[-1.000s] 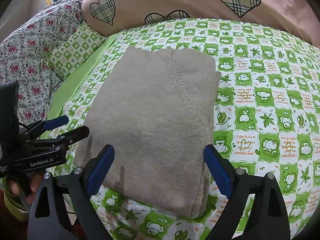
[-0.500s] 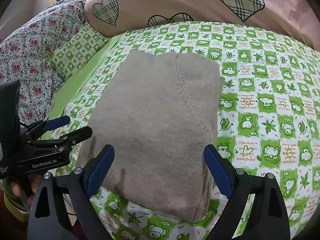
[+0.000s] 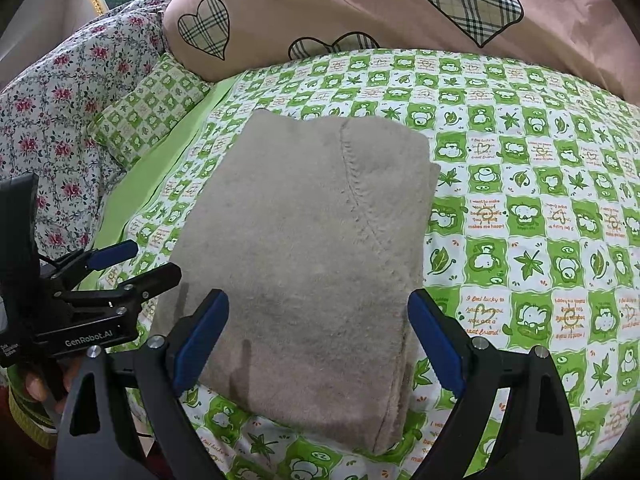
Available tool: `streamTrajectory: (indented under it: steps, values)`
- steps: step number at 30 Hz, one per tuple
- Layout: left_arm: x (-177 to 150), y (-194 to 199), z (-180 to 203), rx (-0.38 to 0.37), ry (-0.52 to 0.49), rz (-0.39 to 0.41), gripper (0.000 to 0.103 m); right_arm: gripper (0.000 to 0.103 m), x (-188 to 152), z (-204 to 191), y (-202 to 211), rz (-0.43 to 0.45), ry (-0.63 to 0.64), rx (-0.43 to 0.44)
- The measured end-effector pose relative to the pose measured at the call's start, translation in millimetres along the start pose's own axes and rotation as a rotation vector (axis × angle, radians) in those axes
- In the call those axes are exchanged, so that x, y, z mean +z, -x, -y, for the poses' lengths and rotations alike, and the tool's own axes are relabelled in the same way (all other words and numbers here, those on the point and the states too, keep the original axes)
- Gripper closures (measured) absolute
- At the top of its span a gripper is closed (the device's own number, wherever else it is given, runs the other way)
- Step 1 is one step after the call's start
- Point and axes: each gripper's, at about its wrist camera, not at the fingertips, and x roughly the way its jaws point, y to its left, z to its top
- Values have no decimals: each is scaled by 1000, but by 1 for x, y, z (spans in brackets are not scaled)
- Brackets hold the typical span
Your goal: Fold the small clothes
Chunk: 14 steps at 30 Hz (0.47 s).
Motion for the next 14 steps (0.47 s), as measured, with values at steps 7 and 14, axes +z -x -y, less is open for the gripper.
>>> streamTrajectory:
  steps: [7,14]
  values:
    - [0,1,4,-5,-6,1,19,12,1,2,0,1,2,0]
    - [2,-1,9,-5,-19,11,19,12,-1,2,-1,3,-14,-3]
